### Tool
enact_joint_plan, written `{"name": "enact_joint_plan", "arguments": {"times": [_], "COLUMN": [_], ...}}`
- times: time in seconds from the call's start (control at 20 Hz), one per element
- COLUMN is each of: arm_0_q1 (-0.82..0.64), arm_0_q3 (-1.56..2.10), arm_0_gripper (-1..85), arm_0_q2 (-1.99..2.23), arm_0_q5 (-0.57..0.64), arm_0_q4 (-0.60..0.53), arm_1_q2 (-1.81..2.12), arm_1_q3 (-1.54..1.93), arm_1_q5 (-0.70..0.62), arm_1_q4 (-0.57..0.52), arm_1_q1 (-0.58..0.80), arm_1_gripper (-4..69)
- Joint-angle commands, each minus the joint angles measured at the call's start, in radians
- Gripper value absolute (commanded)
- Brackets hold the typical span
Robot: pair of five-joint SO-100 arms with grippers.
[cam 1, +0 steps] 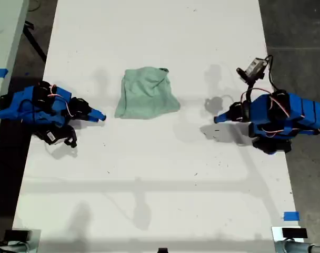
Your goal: Fold t-shirt
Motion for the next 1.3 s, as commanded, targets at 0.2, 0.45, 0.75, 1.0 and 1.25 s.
{"name": "enact_joint_plan", "arguments": {"times": [0.2, 0.45, 0.75, 1.0, 1.25], "arm_0_q1": [-0.021, -0.025, -0.023, -0.012, -0.014], "arm_0_q3": [-0.005, -0.005, -0.005, -0.005, -0.005], "arm_0_gripper": [15.2, 15.2, 15.2, 15.2, 15.2], "arm_0_q2": [0.003, 0.003, 0.003, 0.003, 0.003], "arm_0_q5": [0.000, 0.000, 0.000, 0.000, 0.000], "arm_0_q4": [0.008, 0.008, 0.006, 0.006, 0.006], "arm_1_q2": [0.089, -0.621, -1.376, -1.595, -1.833], "arm_1_q3": [0.034, -0.364, -0.801, -1.069, -1.517], "arm_1_q5": [0.028, -0.094, -0.137, -0.259, -0.434], "arm_1_q4": [0.026, -0.360, -0.575, -0.495, -0.290], "arm_1_q1": [-0.043, -0.077, -0.152, -0.044, 0.173], "arm_1_gripper": [-1.0, -1.0, -1.0, -1.0, -1.0]}}
